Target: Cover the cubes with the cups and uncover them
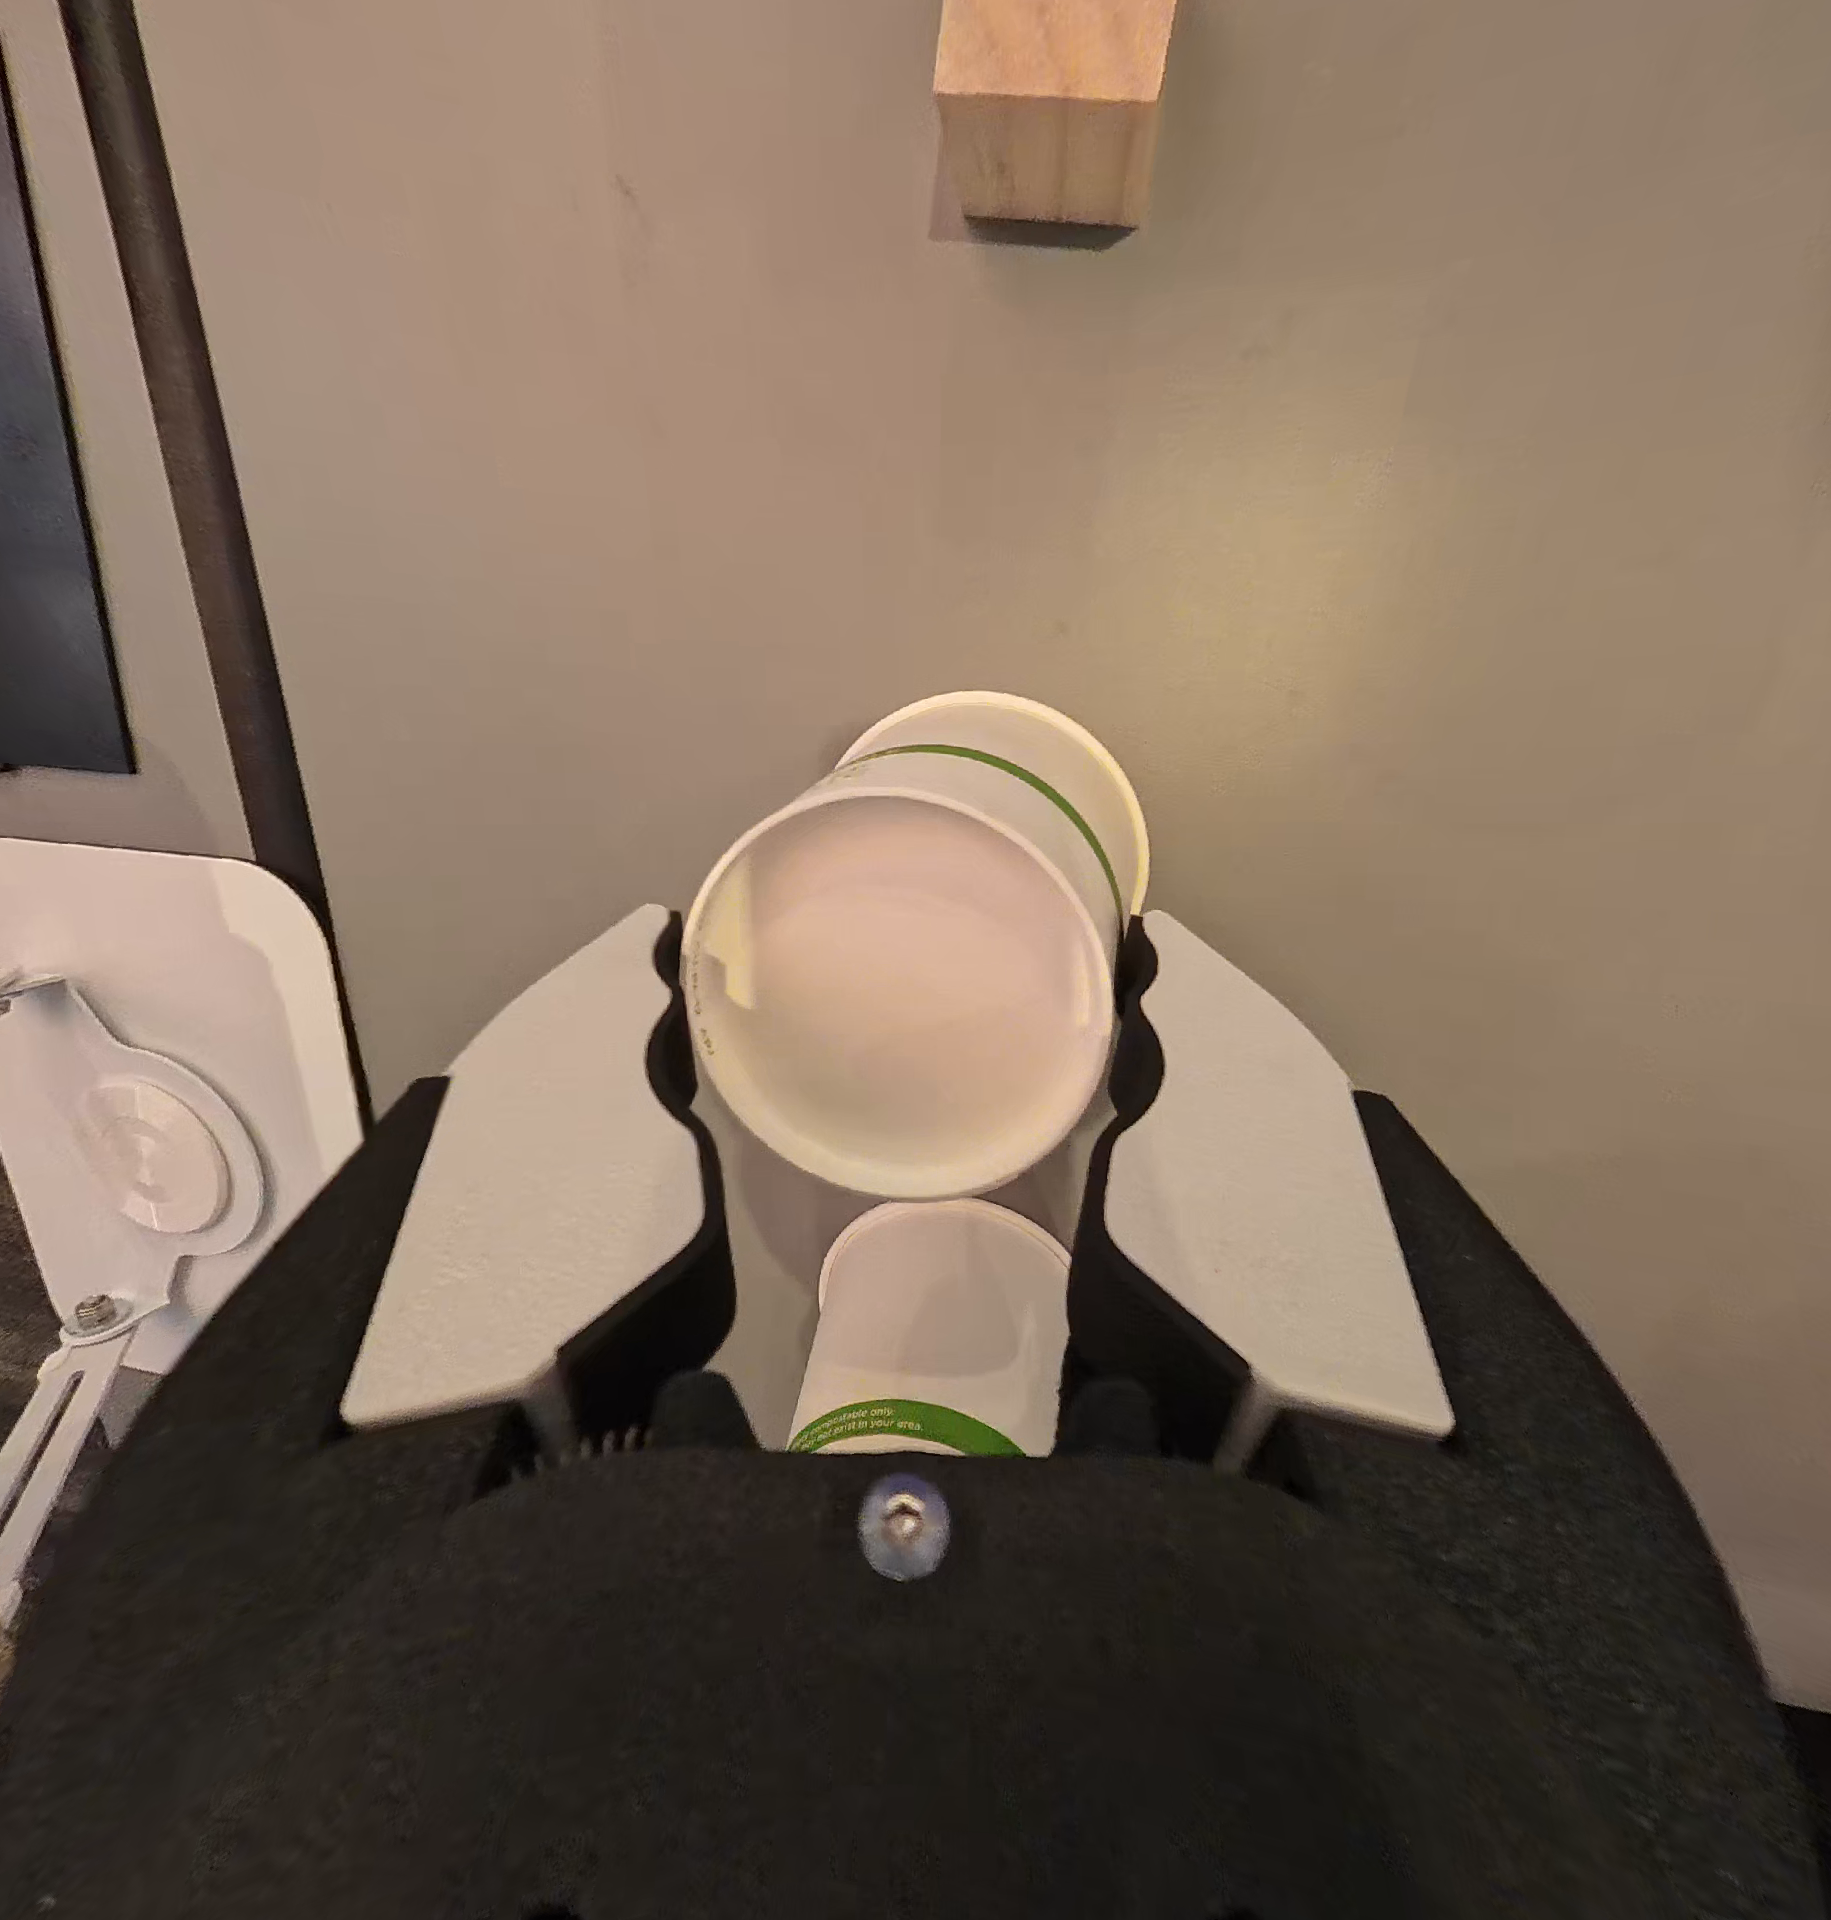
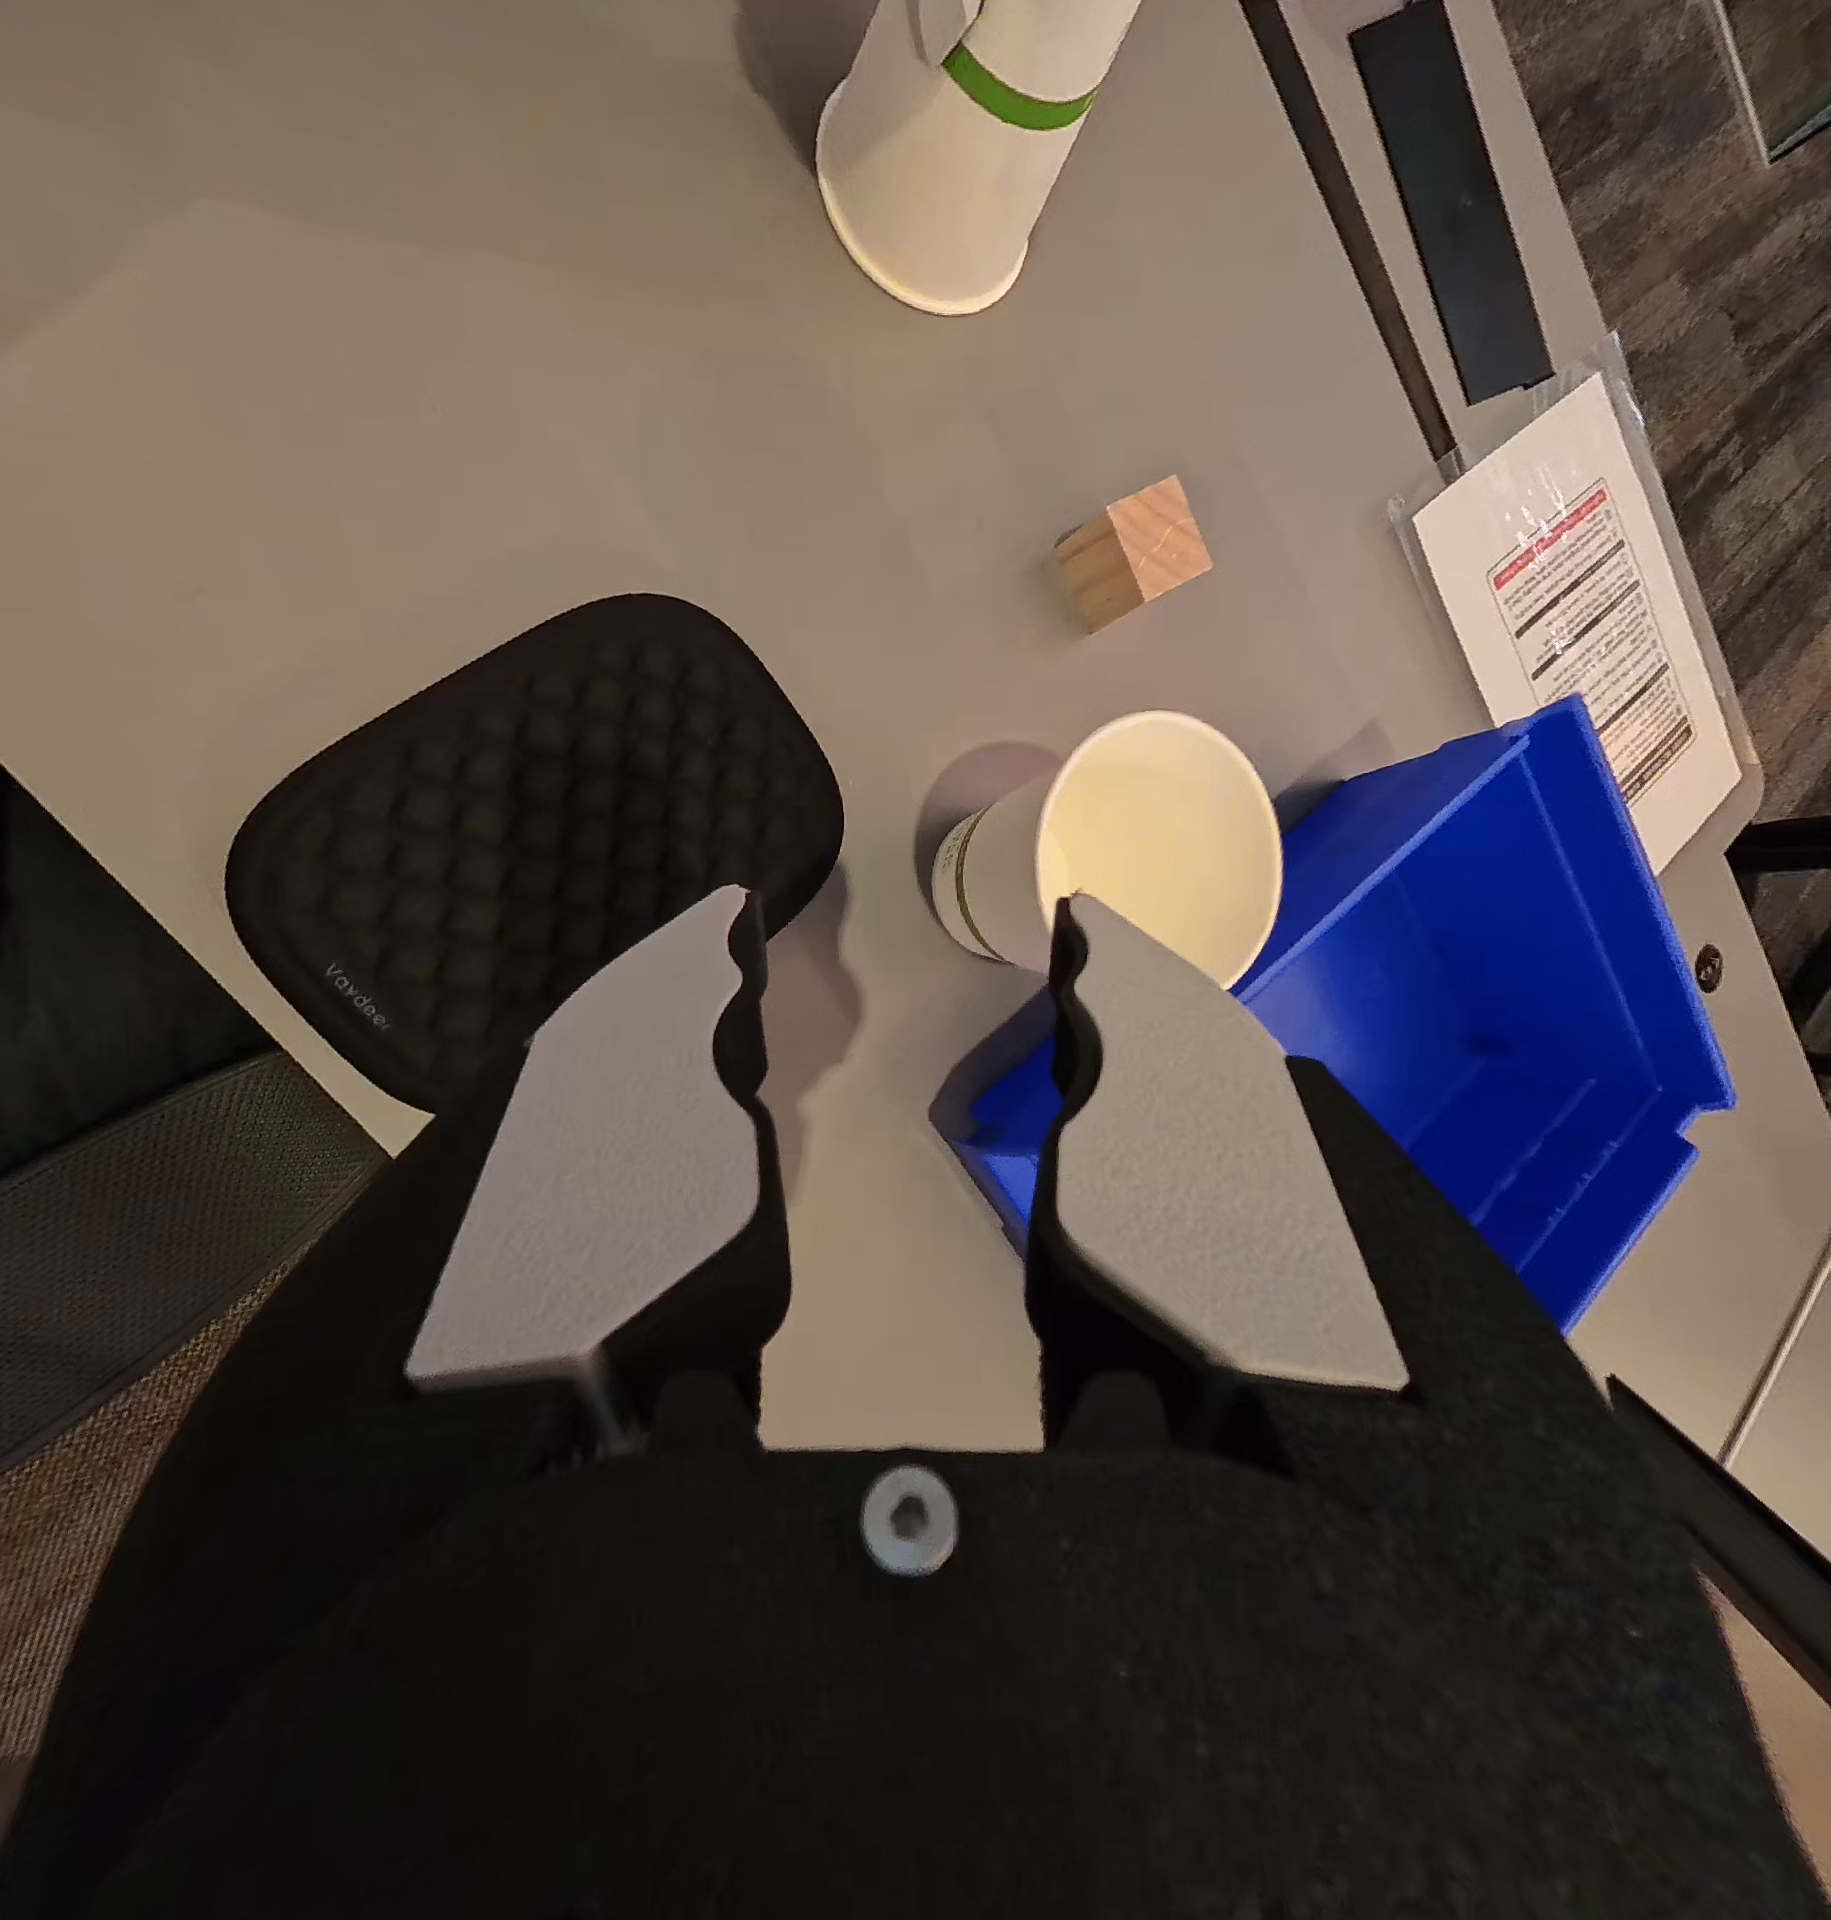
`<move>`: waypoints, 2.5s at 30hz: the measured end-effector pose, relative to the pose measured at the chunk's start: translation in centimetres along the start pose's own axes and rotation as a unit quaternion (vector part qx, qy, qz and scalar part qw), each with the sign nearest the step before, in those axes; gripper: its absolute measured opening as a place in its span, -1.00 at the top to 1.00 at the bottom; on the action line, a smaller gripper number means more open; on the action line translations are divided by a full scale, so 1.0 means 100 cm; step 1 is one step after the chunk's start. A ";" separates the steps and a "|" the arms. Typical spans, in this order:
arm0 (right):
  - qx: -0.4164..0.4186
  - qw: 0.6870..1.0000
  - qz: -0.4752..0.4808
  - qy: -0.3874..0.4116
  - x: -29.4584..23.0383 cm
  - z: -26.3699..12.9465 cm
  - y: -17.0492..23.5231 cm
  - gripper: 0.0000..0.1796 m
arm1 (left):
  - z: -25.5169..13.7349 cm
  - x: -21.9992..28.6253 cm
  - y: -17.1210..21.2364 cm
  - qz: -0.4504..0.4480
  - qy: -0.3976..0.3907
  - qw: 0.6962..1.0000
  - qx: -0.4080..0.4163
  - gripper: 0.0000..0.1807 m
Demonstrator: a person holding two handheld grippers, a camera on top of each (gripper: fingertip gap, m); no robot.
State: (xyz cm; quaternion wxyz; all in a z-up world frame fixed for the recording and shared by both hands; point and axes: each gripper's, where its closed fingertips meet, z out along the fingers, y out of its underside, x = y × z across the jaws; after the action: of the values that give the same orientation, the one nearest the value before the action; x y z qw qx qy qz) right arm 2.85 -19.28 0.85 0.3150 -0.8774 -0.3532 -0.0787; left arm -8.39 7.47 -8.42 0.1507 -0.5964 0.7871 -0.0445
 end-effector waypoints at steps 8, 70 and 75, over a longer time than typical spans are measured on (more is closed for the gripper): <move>0.018 1.000 0.014 -0.009 0.000 0.003 0.005 0.45 | 0.002 0.001 0.001 0.009 0.004 1.000 -0.010 0.12; -0.253 0.957 0.010 -0.138 0.047 0.063 0.027 0.99 | -0.202 0.091 0.045 -0.060 -0.110 0.902 0.412 0.14; -0.237 0.962 0.014 -0.132 0.047 0.066 0.027 0.90 | -0.196 0.072 0.067 -0.092 -0.141 0.909 0.382 0.17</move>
State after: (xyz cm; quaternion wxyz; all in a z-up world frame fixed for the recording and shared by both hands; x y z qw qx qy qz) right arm 7.57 -14.08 -4.02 0.0499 -0.9344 -0.3506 -0.0394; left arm -22.08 0.34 7.23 0.4714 -0.5631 0.6224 -0.2709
